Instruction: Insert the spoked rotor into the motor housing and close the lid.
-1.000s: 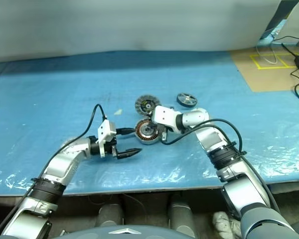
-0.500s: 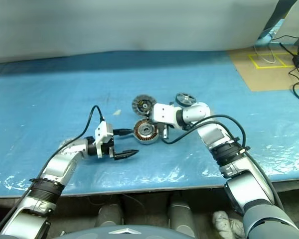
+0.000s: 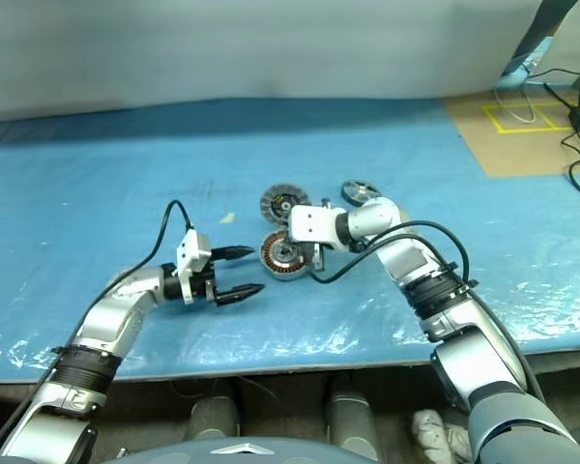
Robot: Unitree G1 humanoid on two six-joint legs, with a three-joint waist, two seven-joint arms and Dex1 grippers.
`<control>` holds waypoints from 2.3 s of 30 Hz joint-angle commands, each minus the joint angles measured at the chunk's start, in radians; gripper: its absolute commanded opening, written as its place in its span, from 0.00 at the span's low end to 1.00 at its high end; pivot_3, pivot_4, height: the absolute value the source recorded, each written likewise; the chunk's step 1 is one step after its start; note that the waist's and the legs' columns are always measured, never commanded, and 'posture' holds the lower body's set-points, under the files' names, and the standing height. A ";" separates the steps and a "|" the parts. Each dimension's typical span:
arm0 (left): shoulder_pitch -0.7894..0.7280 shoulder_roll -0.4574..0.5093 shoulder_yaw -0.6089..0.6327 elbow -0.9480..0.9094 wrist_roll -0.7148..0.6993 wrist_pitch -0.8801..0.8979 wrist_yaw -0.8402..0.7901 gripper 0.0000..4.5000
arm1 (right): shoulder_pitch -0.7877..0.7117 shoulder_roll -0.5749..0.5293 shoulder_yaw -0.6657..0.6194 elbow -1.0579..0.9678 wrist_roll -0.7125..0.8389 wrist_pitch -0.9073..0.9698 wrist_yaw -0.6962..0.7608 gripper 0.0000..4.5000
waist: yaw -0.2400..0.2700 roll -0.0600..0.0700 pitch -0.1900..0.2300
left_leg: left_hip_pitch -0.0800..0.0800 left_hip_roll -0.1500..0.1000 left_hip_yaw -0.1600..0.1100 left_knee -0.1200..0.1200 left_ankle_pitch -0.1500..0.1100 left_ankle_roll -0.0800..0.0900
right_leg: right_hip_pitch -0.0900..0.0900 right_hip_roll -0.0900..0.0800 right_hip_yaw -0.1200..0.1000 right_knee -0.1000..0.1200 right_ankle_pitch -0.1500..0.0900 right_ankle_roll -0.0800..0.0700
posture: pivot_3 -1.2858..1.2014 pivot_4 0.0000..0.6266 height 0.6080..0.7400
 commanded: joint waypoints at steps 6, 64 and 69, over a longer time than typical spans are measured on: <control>-0.020 0.011 0.025 -0.035 -0.020 0.000 0.001 1.00 | -0.045 -0.024 0.055 0.047 -0.076 -0.121 0.015 0.01 | -0.002 0.000 0.000 | 0.000 0.000 0.000 0.000 0.000 0.000 | 0.000 0.000 0.000 0.000 0.000 0.000 | 0.52 0.24 1.00; -0.028 0.005 -0.006 -0.258 -0.037 0.215 0.121 1.00 | -0.193 0.016 0.191 0.202 -0.314 -0.449 0.043 0.01 | -0.010 0.000 0.000 | 0.001 0.000 0.000 0.001 0.000 0.000 | 0.000 0.000 0.000 0.002 0.000 0.000 | 0.52 0.24 1.00; -0.027 0.005 -0.006 -0.260 -0.038 0.216 0.124 1.00 | -0.206 0.019 0.204 0.231 -0.341 -0.494 0.017 0.10 | -0.013 0.000 0.000 | 0.001 0.000 0.000 0.003 0.000 0.000 | 0.000 0.000 0.000 0.003 0.000 0.000 | 0.52 0.24 1.00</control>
